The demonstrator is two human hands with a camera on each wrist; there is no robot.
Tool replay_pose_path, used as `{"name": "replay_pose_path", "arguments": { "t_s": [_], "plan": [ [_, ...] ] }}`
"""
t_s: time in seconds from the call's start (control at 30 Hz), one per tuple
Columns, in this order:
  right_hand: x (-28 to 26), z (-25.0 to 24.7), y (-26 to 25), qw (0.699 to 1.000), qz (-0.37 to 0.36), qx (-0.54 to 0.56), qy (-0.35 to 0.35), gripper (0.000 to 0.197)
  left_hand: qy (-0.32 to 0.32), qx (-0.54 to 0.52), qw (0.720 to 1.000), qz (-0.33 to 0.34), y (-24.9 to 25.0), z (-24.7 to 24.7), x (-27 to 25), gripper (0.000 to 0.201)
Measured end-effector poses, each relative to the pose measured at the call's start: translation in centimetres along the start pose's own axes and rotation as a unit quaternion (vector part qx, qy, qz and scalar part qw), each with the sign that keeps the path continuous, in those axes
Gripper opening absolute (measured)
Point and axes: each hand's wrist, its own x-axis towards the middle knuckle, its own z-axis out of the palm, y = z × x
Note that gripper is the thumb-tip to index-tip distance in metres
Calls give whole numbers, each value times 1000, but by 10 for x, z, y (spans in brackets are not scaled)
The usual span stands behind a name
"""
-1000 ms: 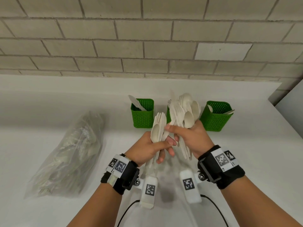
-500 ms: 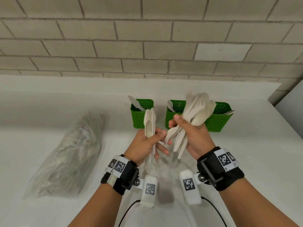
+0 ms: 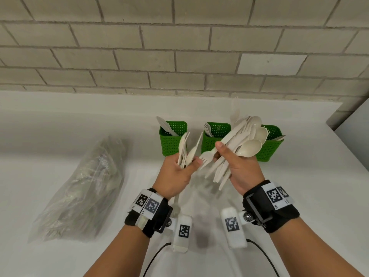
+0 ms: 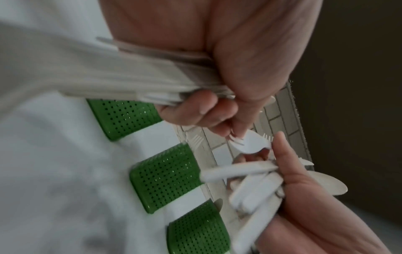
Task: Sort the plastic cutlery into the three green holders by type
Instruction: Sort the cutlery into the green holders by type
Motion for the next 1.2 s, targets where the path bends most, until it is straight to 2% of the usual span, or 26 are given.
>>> {"name": "replay_pose_path", "arguments": {
  "t_s": [0.07, 0.1, 0.17, 0.23, 0.3, 0.37, 0.4, 0.47, 0.57, 0.63, 0.67, 0.73, 0.8, 0.87, 0.93, 1.1, 1.2],
  "plan": [
    [1, -7, -4, 1000, 0, -4, 16, 11, 22, 19, 1000, -11, 0, -11, 3, 15],
    [2, -12, -7, 999, -3, -4, 32, 10, 30, 42, 999, -13, 0, -18, 5, 16],
    [7, -24, -14, 996, -47, -22, 68, 16, 24, 119, 993, -10, -1, -35, 9, 21],
    [10, -35, -24, 984, -113, -121, 67, 26, -16, 202, 979, -14, 0, -48, 12, 17],
    [7, -38, -30, 958, -127, -257, 0, 30, -68, 253, 965, -19, 4, -54, 13, 8],
    [3, -34, -32, 928, -76, -351, -97, 39, -103, 259, 960, -12, 10, -51, 12, 7],
    [2, -30, -29, 909, -52, -391, -134, 44, -113, 244, 963, -5, 14, -47, 12, 9],
    [-1, -23, -22, 882, -39, -441, -163, 46, -119, 183, 976, 2, 21, -37, 10, 14],
    [-4, -15, -8, 889, -20, -425, -170, 37, -94, 47, 994, -17, 25, -26, 5, 26],
    [-8, -13, -1, 886, -14, -419, -197, 31, -76, -24, 996, -33, 22, -22, 4, 28],
    [-10, -13, 2, 895, -9, -400, -199, 29, -74, -49, 995, -35, 21, -20, 4, 29],
    [-9, -17, 6, 920, 10, -351, -173, 26, -77, -101, 991, -41, 16, -19, 4, 32],
    [-6, -17, 6, 945, 17, -306, -118, 24, -83, -152, 983, -57, 13, -20, 4, 35],
    [-3, -14, 3, 978, 14, -201, -58, 14, -110, -162, 979, -62, 12, -20, 4, 35],
    [-1, -7, -3, 994, 10, -102, -30, 13, -146, -137, 978, -63, 10, -17, 3, 36],
    [1, 5, -7, 993, -19, -93, -68, 21, -218, -93, 970, -59, 11, -7, -2, 36],
    [2, 4, -10, 996, -43, -77, -11, 18, -194, -97, 975, -53, 12, -7, -3, 31]
  ]
}}
